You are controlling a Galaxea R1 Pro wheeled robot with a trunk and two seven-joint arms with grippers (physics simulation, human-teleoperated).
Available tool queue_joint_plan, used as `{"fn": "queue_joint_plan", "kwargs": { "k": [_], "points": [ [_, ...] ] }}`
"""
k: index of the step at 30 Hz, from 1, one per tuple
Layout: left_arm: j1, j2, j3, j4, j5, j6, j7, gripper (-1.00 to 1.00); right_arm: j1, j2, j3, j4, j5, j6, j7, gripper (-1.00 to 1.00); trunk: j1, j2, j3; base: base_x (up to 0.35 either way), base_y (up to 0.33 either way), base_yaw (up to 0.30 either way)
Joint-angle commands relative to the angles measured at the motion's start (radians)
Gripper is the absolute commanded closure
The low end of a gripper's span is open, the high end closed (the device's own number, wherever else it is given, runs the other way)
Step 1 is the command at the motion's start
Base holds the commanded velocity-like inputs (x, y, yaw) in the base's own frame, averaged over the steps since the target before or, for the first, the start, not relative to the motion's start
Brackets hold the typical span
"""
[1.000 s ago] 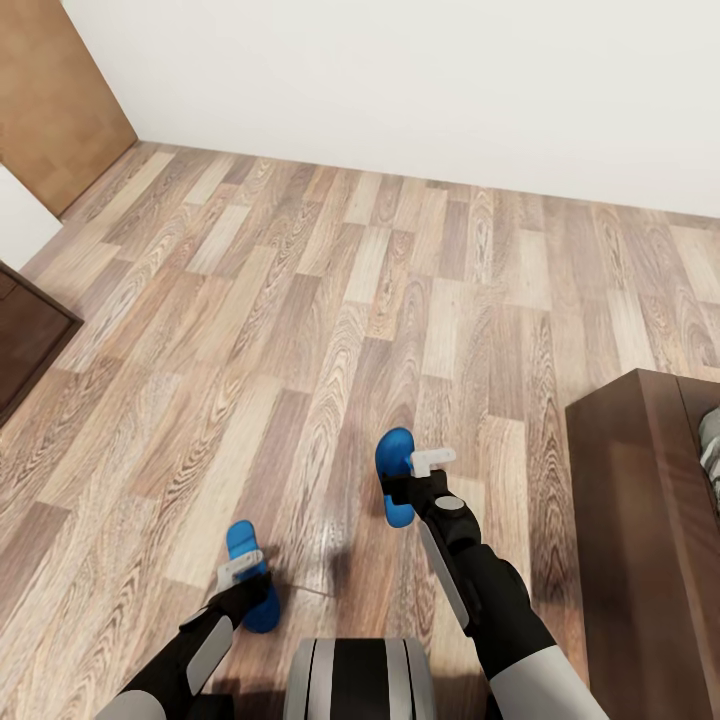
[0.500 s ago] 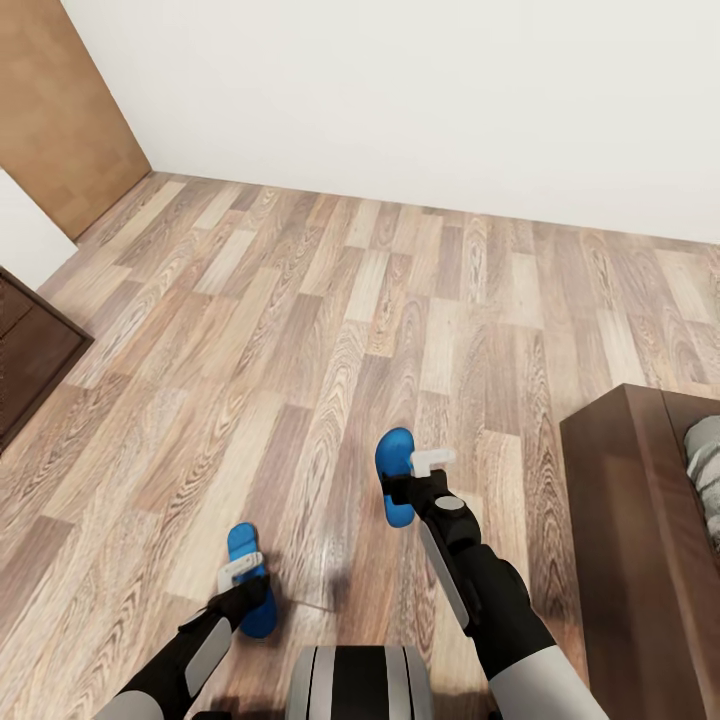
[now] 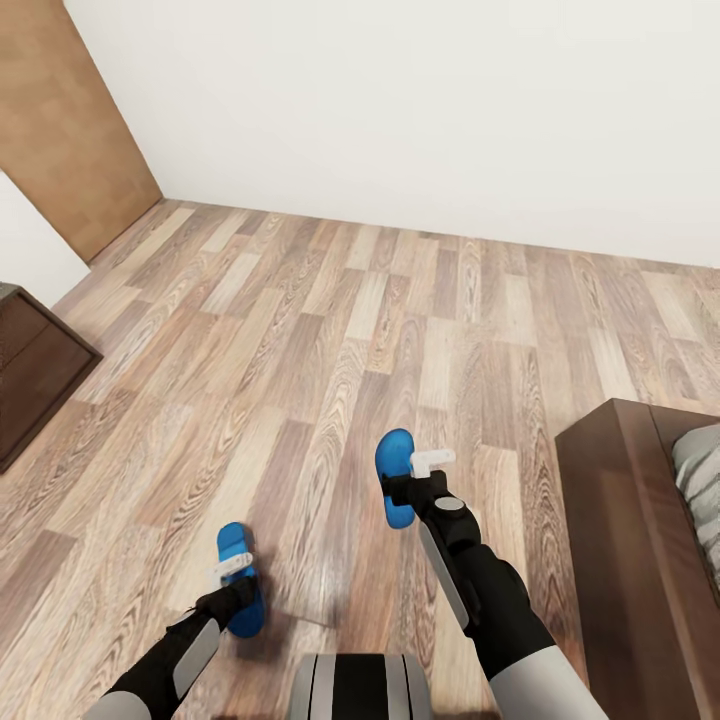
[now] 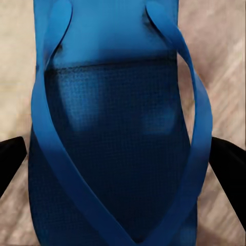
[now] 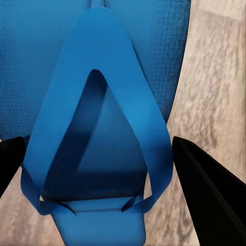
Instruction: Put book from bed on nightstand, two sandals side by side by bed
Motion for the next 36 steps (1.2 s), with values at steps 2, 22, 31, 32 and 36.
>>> {"fn": "queue_joint_plan", "kwargs": {
  "k": [2, 22, 31, 32, 36],
  "points": [
    [0.0, 0.026, -0.009, -0.004, 0.01, 0.002, 0.005, 1.0, 0.0, 0.0, 0.003, 0.003, -0.002, 0.006, -0.006, 1.0, -0.001, 0.0, 0.007, 0.0, 0.0, 0.0],
    [0.0, 0.051, -0.01, -0.004, 0.008, -0.011, 0.005, 1.0, 0.0, 0.0, 0.002, 0.005, -0.002, 0.004, -0.005, 1.0, -0.01, 0.005, 0.085, 0.0, 0.0, 0.0],
    [0.0, 0.055, -0.009, 0.0, -0.067, -0.026, 0.005, 1.0, 0.0, -0.001, 0.001, 0.005, -0.002, 0.002, -0.005, 1.0, -0.014, 0.007, 0.119, 0.0, 0.0, 0.0],
    [0.0, 0.055, -0.009, 0.0, -0.069, -0.026, 0.005, 1.0, 0.0, -0.001, 0.001, 0.005, -0.002, 0.002, -0.005, 1.0, -0.014, 0.007, 0.123, 0.0, 0.0, 0.0],
    [0.0, 0.055, -0.009, 0.001, -0.077, -0.027, 0.005, 1.0, 0.0, -0.002, 0.001, 0.006, -0.002, 0.0, -0.005, 1.0, -0.016, 0.008, 0.139, 0.0, 0.0, 0.0]
  ]
}}
